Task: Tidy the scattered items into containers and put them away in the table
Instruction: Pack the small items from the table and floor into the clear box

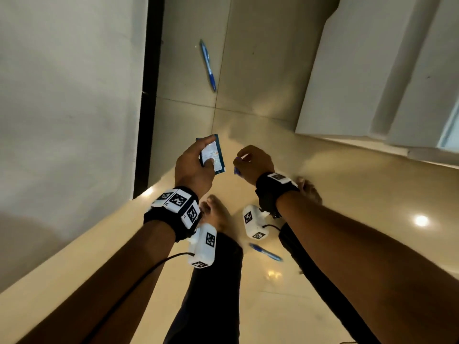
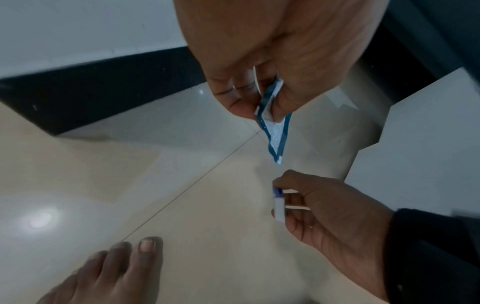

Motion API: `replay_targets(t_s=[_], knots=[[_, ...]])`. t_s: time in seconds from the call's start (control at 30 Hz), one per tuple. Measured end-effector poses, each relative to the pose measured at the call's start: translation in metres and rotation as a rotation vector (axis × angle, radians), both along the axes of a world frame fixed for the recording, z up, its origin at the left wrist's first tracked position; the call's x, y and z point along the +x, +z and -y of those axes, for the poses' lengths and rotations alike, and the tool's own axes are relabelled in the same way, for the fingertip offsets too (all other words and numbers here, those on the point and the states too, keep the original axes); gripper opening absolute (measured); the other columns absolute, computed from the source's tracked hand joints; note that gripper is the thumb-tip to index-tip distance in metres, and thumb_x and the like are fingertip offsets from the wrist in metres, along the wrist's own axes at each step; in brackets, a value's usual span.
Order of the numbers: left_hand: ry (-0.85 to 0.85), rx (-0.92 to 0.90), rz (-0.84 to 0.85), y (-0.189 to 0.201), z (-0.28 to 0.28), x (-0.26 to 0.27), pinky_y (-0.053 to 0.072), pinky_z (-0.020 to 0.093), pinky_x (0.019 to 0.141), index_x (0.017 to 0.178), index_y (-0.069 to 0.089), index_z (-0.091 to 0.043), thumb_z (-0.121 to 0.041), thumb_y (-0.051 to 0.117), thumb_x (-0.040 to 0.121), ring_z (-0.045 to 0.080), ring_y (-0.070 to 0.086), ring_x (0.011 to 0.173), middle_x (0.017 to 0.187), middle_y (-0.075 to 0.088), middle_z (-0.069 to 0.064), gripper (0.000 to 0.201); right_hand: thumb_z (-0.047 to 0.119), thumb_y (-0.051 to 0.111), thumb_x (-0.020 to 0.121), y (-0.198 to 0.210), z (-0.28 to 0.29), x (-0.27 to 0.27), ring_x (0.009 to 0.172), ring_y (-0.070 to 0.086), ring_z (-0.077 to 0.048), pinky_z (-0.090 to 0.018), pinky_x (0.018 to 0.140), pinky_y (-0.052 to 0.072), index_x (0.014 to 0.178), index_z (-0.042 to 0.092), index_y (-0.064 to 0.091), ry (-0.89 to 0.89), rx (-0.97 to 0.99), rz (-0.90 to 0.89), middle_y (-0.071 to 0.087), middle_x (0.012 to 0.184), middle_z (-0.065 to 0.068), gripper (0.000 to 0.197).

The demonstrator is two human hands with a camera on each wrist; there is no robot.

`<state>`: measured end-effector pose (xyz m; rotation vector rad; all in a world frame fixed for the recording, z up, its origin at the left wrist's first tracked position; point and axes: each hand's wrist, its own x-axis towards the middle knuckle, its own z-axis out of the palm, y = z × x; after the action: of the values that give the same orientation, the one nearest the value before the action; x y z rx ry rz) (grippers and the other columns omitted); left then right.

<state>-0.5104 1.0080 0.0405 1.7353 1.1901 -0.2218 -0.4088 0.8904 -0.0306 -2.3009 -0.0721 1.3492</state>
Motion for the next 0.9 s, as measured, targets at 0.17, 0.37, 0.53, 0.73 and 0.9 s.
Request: replay_targets(t_s=[0.17, 0.37, 0.53, 0.73, 0.9], knots=[[-0.004, 0.055, 0.134, 0.091, -0.010, 0.032, 0.054, 0.030, 0.087, 0.132, 0.048, -0.030, 0.004, 0.058, 0.081, 0.015, 0.061, 0.102, 0.115, 0.059, -0.009, 0.062, 0.025, 0.061, 0.083, 0.114, 0.004, 0.027, 0.066, 0.063, -0.008, -0.027, 0.070, 0.051, 0.082, 0.024, 0.066, -0.154, 0.217, -0.014, 0.067, 0.066, 0.007, 0.005], [-0.155, 0.153, 0.305, 0.231, -0.004, 0.122, 0.044, 0.002, 0.065, 0.119, 0.055, -0.016, 0.012, 0.056, 0.075, -0.013, 0.060, 0.082, 0.097, 0.061, -0.013, 0.051, 0.025, 0.060, 0.088, 0.262, 0.028, 0.073, 0.054, 0.060, -0.012, -0.039, 0.062, 0.055, 0.103, 0.031, 0.058, -0.278, 0.519, 0.003, 0.065, 0.077, 0.005, 0.017], [-0.338, 0.172, 0.439, 0.303, 0.035, 0.208, 0.055, 0.024, 0.073, 0.115, 0.054, -0.028, -0.001, 0.057, 0.076, -0.002, 0.064, 0.086, 0.097, 0.064, -0.018, 0.047, 0.024, 0.061, 0.088, 0.355, 0.082, 0.135, 0.057, 0.062, -0.011, -0.038, 0.064, 0.056, 0.094, 0.032, 0.062, -0.333, 0.602, 0.197, 0.068, 0.088, 0.009, 0.010], [-0.558, 0.088, 0.529, 0.355, 0.126, 0.302, 0.056, 0.021, 0.067, 0.115, 0.055, -0.029, -0.005, 0.056, 0.077, 0.003, 0.067, 0.082, 0.095, 0.066, -0.017, 0.044, 0.017, 0.065, 0.090, 0.409, 0.196, 0.202, 0.055, 0.059, -0.009, -0.038, 0.061, 0.054, 0.097, 0.020, 0.068, -0.686, 0.612, 0.411, 0.067, 0.076, 0.008, 0.008], [-0.728, -0.007, 0.565, 0.377, 0.217, 0.347, 0.052, 0.015, 0.063, 0.116, 0.056, -0.026, -0.005, 0.054, 0.076, 0.005, 0.066, 0.079, 0.095, 0.068, -0.010, 0.045, 0.022, 0.062, 0.082, 0.415, 0.308, 0.240, 0.059, 0.060, -0.009, -0.030, 0.057, 0.053, 0.095, 0.024, 0.069, -0.836, 0.489, 0.579, 0.069, 0.085, 0.010, 0.015]])
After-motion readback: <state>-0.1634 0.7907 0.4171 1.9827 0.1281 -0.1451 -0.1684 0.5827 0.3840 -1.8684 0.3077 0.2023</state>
